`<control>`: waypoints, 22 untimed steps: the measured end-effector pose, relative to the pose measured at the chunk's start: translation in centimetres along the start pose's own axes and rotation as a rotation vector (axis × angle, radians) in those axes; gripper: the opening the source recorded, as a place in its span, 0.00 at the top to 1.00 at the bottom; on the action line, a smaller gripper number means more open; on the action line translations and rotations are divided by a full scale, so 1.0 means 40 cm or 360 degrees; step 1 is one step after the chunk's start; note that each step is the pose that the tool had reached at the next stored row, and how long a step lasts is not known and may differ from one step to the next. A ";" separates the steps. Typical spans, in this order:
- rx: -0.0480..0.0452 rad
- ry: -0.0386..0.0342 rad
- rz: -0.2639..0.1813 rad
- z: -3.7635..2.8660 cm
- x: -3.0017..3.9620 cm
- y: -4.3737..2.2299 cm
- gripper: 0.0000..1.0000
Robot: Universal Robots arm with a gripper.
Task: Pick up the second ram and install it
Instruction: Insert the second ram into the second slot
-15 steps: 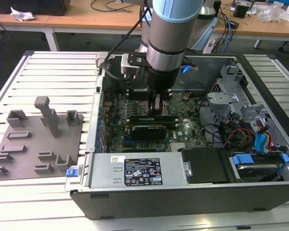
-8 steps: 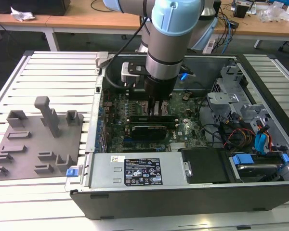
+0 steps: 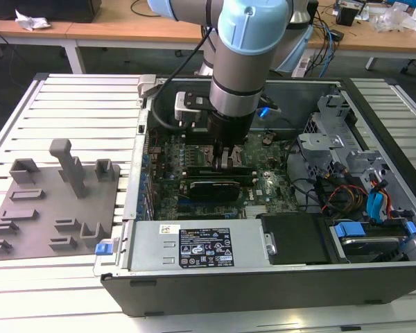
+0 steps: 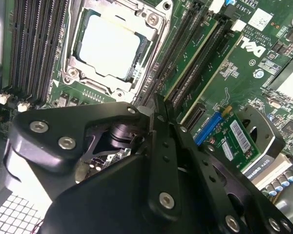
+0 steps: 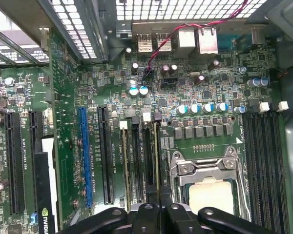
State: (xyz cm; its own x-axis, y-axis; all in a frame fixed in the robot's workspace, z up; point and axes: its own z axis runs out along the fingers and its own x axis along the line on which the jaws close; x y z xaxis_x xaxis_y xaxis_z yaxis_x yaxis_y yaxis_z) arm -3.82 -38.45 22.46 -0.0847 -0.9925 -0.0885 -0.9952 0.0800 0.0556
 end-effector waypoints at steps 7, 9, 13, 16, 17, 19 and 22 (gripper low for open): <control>0.0001 0.0003 0.0000 -0.010 -0.001 0.000 0.88; 0.0002 0.0018 0.0001 -0.042 -0.005 0.003 0.88; 0.0004 0.0073 -0.0017 -0.043 -0.005 0.002 0.88; -0.0002 0.0078 -0.0102 -0.042 -0.008 0.003 0.88; -0.0002 0.0078 -0.0103 -0.041 -0.010 0.003 0.88; -0.0002 0.0078 -0.0103 -0.040 -0.012 0.002 0.88; -0.0002 0.0078 -0.0109 -0.036 -0.015 -0.003 0.88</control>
State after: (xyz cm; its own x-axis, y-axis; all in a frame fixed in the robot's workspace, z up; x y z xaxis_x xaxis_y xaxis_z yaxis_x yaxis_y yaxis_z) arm -3.60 -37.99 23.94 -0.0136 -0.9990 -0.0433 -0.9986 0.0113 0.0523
